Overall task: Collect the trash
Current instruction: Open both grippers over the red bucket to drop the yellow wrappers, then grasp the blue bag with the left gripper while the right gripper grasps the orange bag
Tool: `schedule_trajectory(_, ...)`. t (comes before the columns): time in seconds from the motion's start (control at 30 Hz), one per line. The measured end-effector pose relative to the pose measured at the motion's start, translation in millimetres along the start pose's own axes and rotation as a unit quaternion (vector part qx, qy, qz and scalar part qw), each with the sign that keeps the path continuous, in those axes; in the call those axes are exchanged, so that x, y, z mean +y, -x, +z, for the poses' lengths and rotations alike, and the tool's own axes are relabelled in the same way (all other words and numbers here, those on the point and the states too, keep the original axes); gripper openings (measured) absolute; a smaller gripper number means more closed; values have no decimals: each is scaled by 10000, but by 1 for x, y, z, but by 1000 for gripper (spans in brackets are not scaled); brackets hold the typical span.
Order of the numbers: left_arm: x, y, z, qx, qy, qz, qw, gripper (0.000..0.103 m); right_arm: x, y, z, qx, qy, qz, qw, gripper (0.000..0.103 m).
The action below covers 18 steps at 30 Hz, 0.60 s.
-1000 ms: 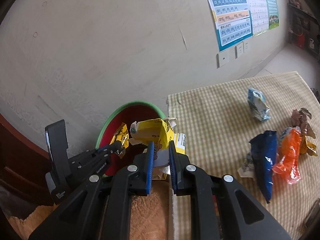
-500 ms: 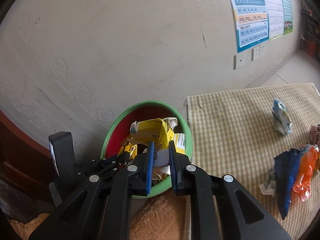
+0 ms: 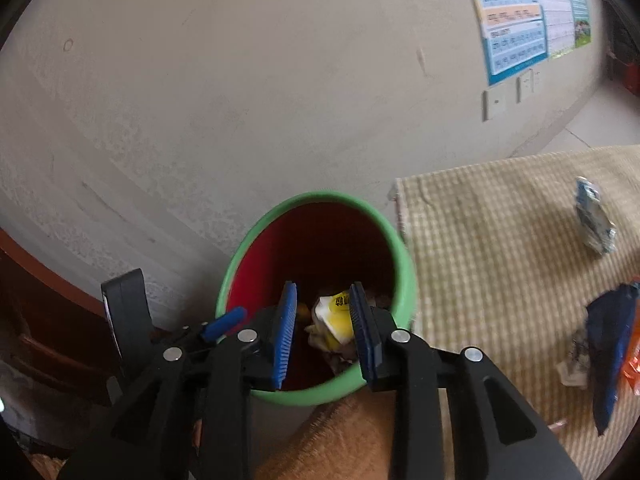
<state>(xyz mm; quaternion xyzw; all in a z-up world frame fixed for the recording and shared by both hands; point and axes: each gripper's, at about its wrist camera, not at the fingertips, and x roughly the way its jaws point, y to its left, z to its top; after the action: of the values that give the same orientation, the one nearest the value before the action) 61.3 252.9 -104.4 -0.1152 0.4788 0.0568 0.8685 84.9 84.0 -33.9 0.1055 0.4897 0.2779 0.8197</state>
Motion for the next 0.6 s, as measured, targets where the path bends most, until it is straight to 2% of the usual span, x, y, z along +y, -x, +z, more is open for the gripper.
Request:
schedule_trajectory(0.1, -5, 0, -2, 43, -27, 10, 10000, 45, -26, 21, -9, -165, -199, -223, 9994, 29)
schedule_trajectory(0.2, -14, 1, -2, 35, -96, -50, 9999, 45, -66, 51, -19, -411, -480, -743, 9952, 29)
schedule_trajectory(0.3, -29, 5, -3, -8, -289, -133, 9995, 45, -115, 82, -28, -655, -847, -1456, 9835, 32)
schedule_trajectory(0.43, -57, 10, -7, -15, -606, -277, 9978, 45, -181, 109, -38, -695, -1459, -2067, 9650, 33)
schedule_trajectory(0.57, -88, 20, -14, -54, -948, -400, 9947, 45, -226, 113, -45, -564, -1905, -2038, 9586, 42)
schedule_trajectory(0.6, -94, 23, -16, -62, -1010, -411, 9940, 45, -233, 112, -45, -538, -1986, -1972, 9585, 48)
